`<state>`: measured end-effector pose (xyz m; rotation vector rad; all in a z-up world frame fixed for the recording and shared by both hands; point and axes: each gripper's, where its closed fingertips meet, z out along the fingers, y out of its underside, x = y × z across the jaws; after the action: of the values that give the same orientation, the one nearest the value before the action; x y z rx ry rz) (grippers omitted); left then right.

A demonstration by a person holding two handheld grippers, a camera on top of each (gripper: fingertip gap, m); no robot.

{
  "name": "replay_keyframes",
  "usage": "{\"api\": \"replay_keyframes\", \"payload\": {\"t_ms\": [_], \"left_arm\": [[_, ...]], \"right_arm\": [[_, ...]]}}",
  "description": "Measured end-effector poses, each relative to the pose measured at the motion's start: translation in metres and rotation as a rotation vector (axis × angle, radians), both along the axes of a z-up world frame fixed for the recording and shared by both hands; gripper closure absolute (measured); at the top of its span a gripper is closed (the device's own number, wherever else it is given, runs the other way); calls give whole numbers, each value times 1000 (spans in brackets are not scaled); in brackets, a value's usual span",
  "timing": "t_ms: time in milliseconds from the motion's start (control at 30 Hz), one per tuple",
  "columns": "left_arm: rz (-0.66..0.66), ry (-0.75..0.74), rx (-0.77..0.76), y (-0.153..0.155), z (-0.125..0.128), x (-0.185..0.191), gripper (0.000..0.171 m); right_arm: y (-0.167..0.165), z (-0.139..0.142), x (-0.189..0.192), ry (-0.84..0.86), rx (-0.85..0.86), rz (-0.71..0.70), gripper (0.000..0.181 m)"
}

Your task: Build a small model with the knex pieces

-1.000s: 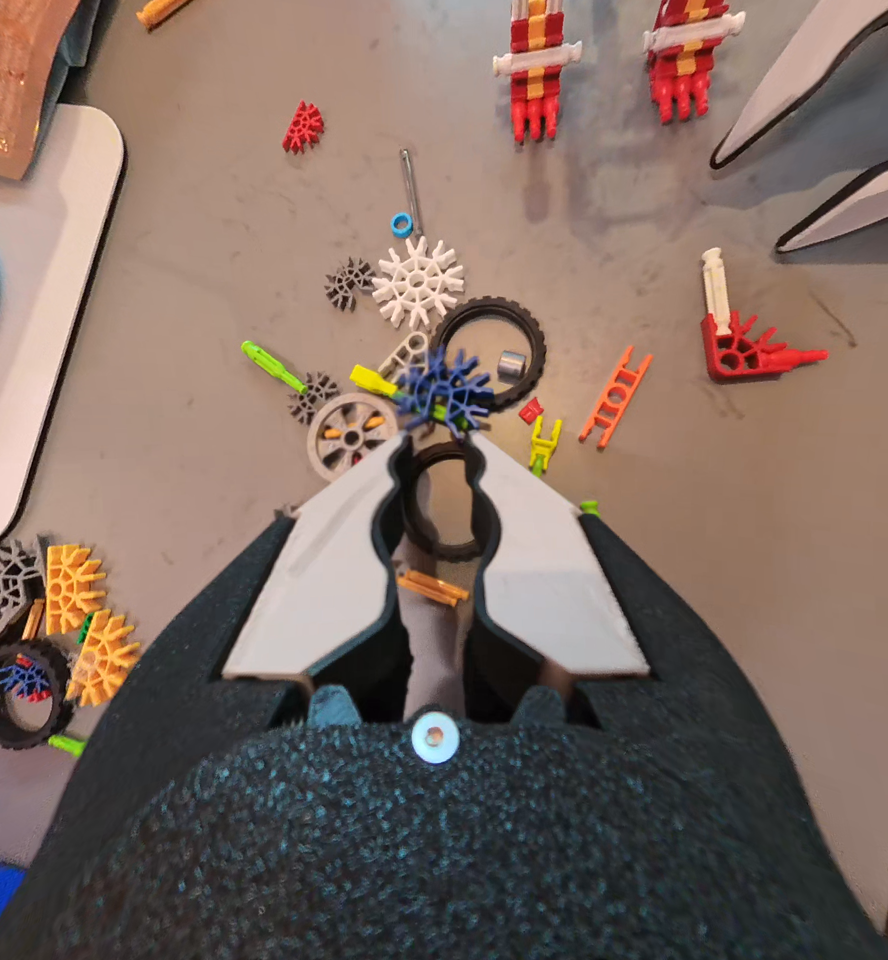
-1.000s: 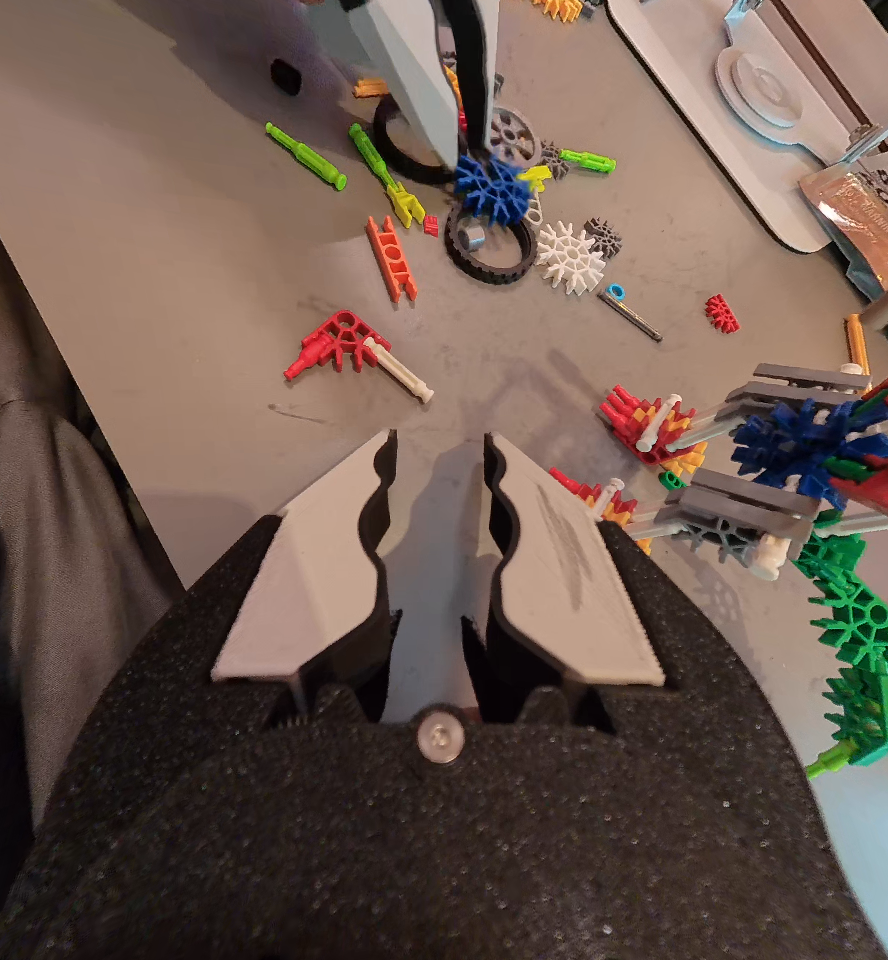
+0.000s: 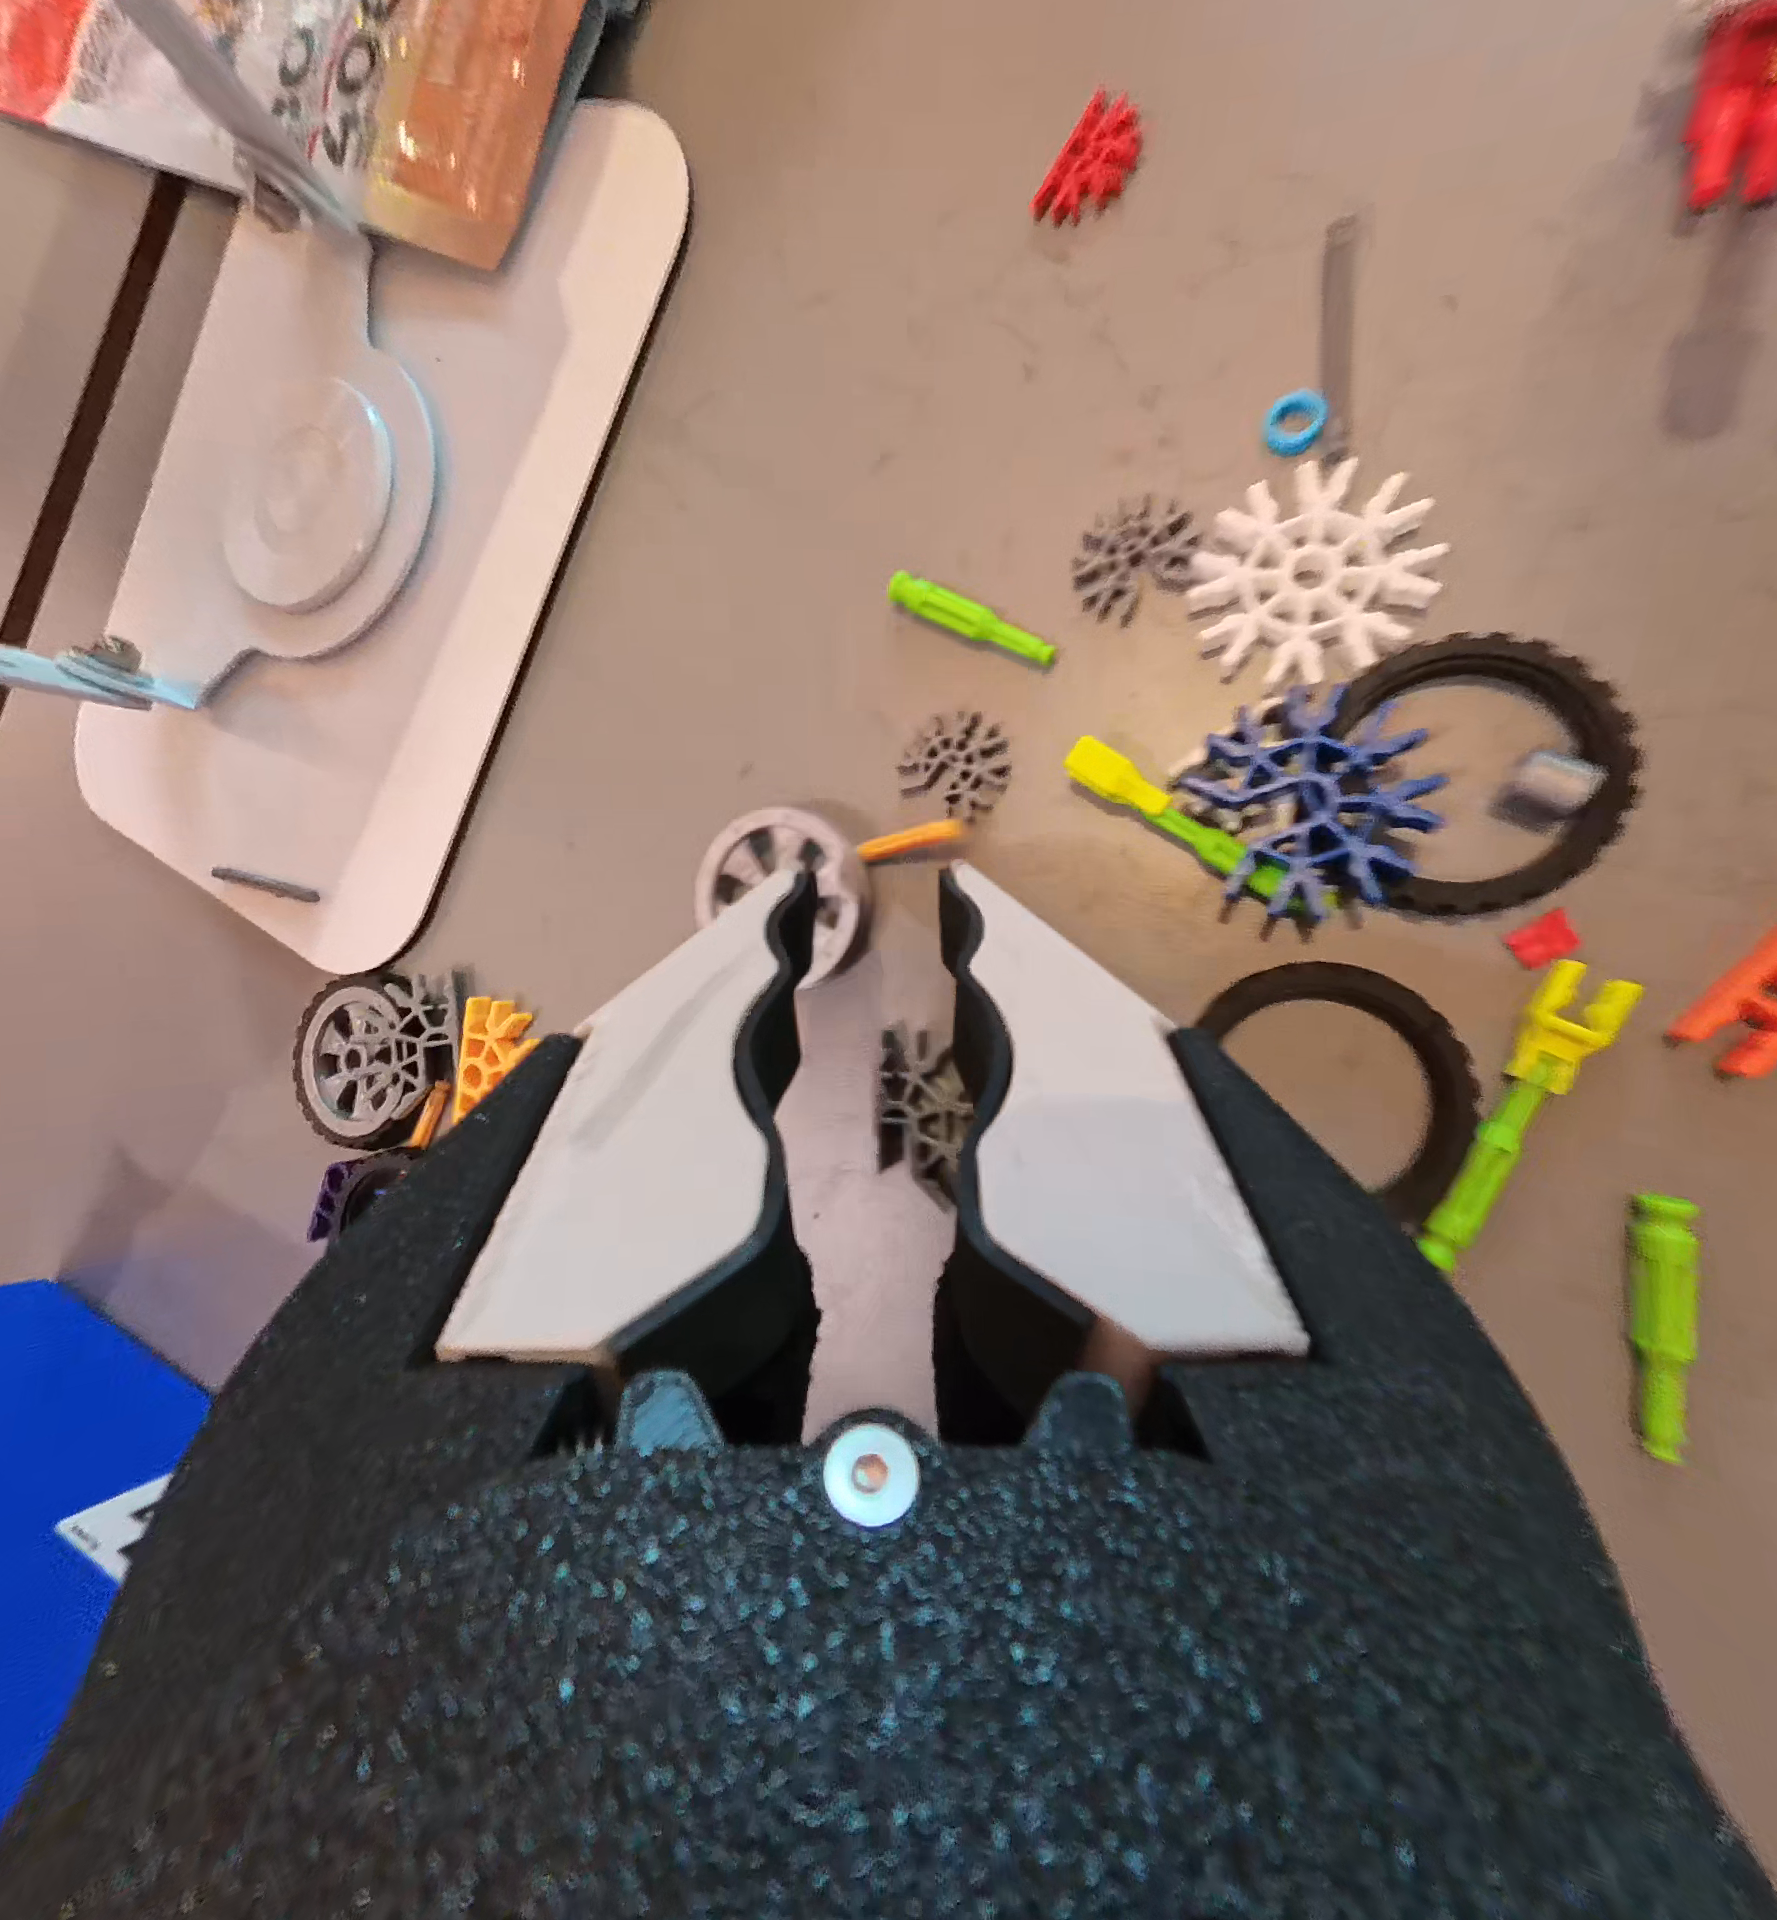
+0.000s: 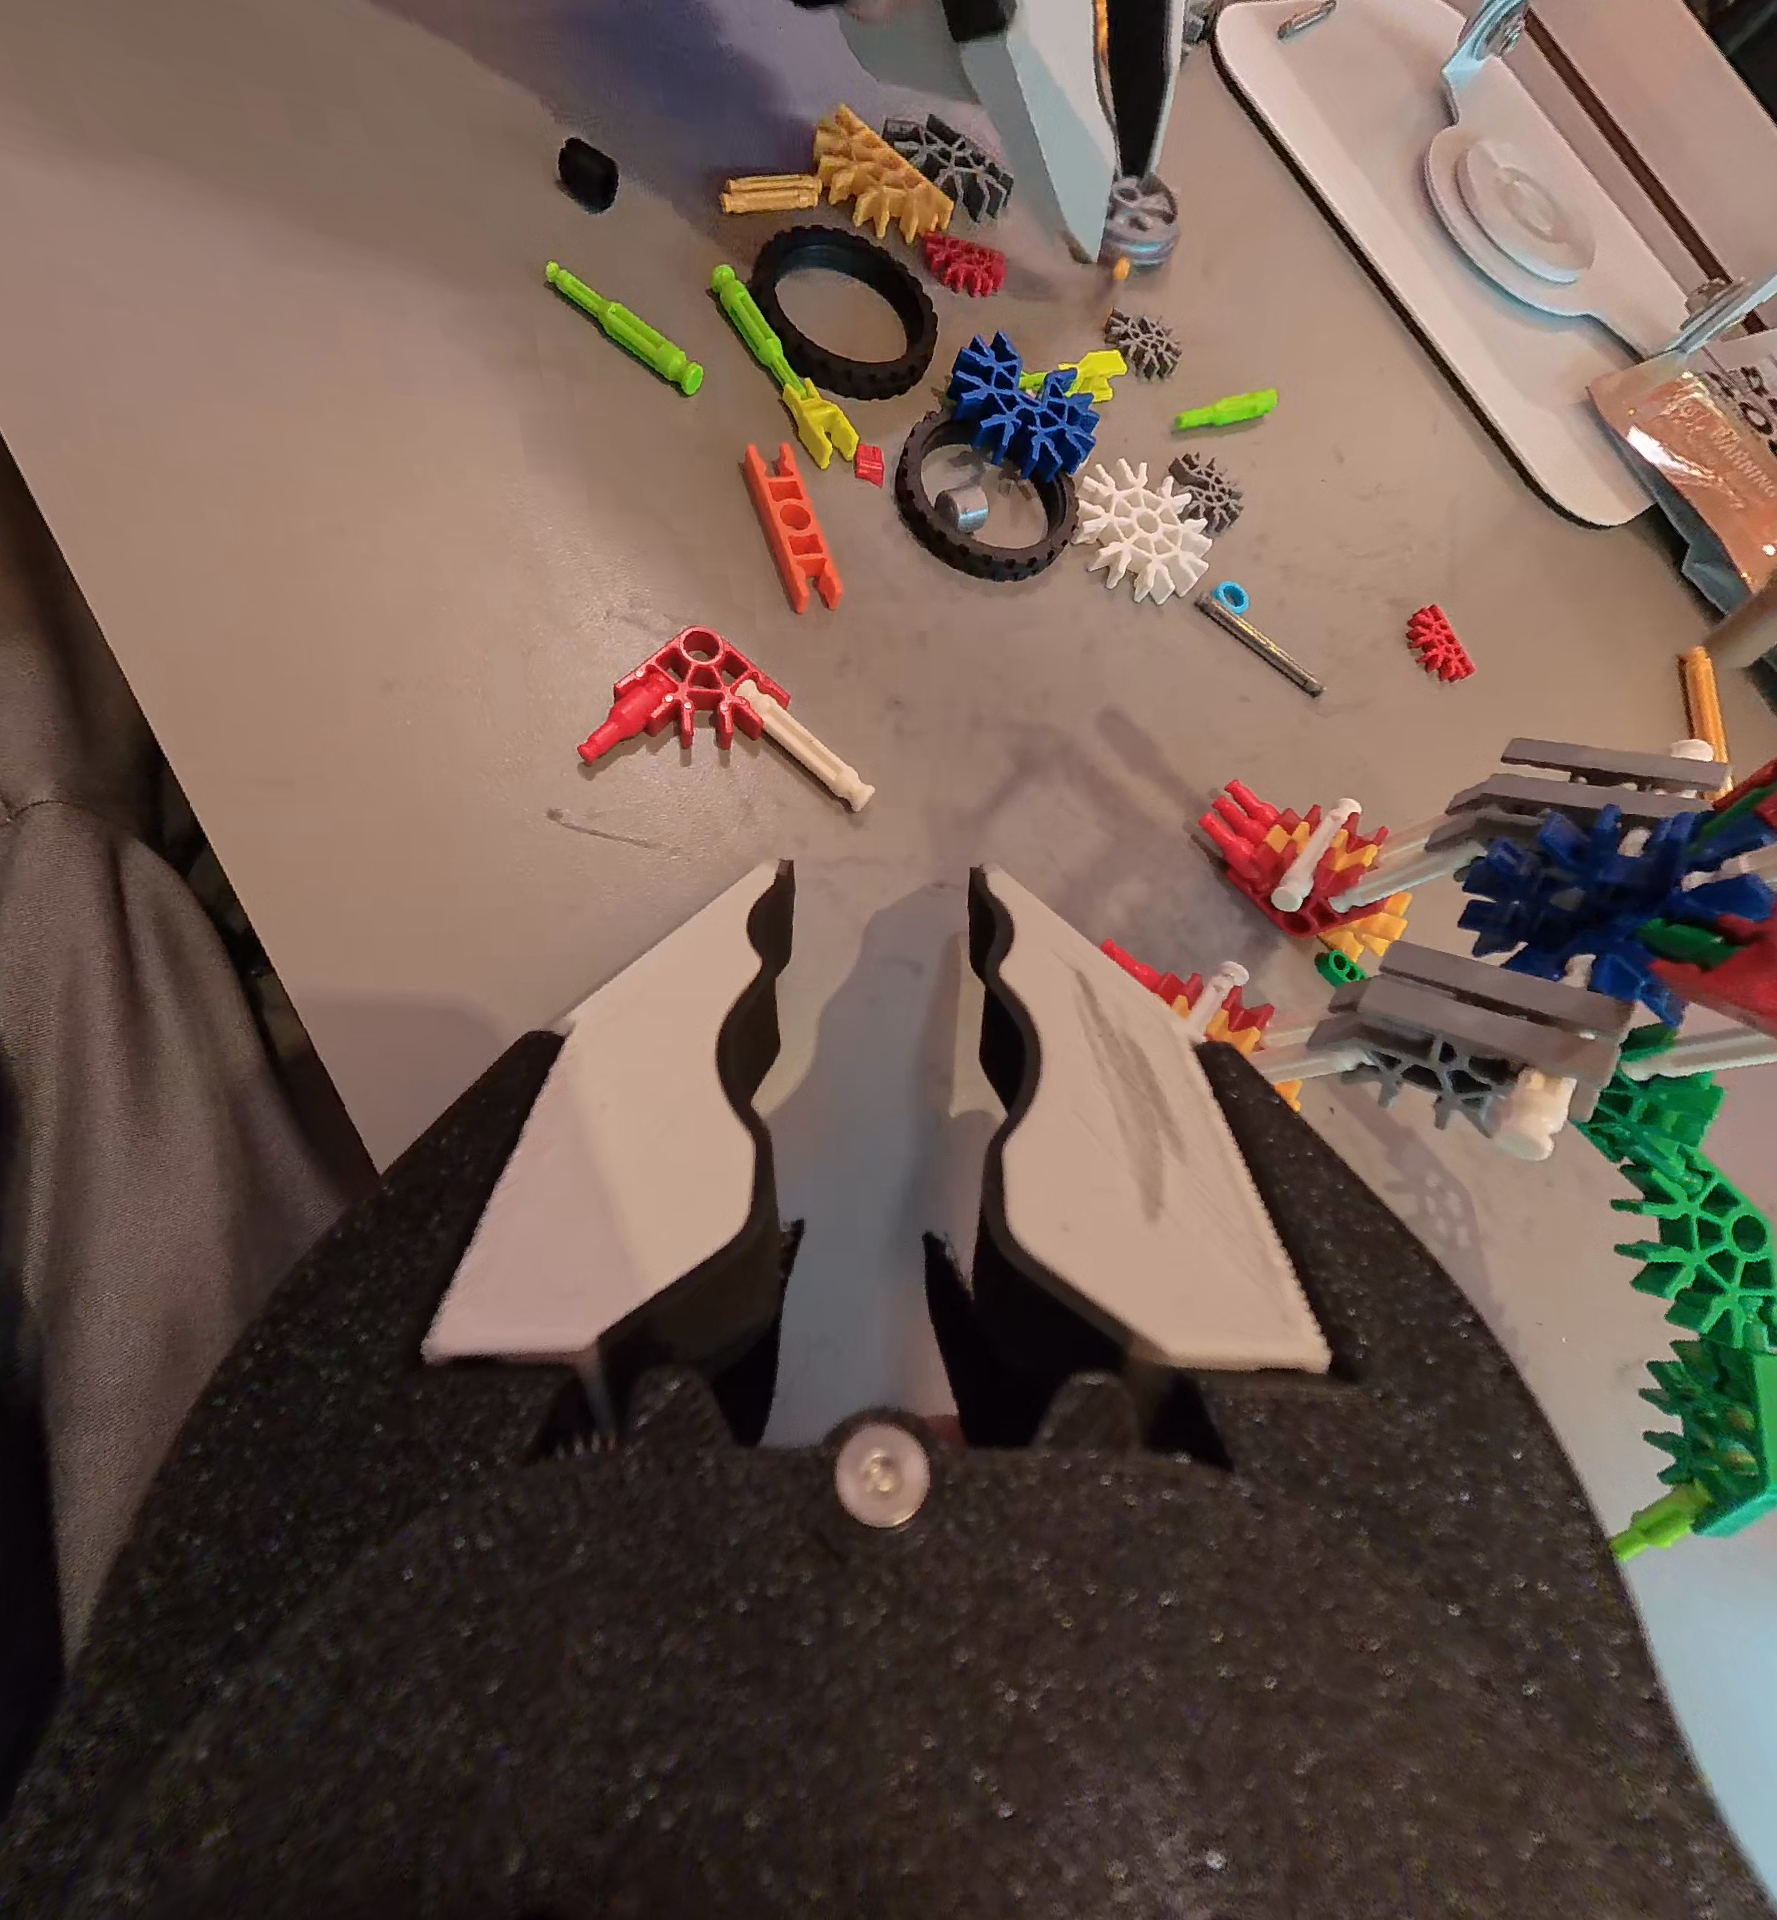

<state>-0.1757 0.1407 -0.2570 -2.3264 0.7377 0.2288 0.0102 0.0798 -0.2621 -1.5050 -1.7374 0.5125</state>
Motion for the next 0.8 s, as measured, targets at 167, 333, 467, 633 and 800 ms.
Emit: {"api": "replay_keyframes", "payload": {"t_ms": [167, 333, 467, 633, 800], "left_arm": [[-167, -76, -18, -45, 22, 36, 151], [-239, -130, -94, -88, 15, 53, 158], [-226, -101, -137, -95, -3, 55, 160], [-191, -101, -107, -98, 1, 46, 159], [-87, -66, -74, -97, 6, 13, 152]], "right_arm": [[0, 0, 0, 2, -1, 1, 149], [-1, -1, 0, -5, -6, 8, 149], [0, -1, 0, -11, -1, 1, 149], [1, -1, 0, -8, 12, -4, 149], [1, -2, 0, -11, -4, -2, 149]]}}
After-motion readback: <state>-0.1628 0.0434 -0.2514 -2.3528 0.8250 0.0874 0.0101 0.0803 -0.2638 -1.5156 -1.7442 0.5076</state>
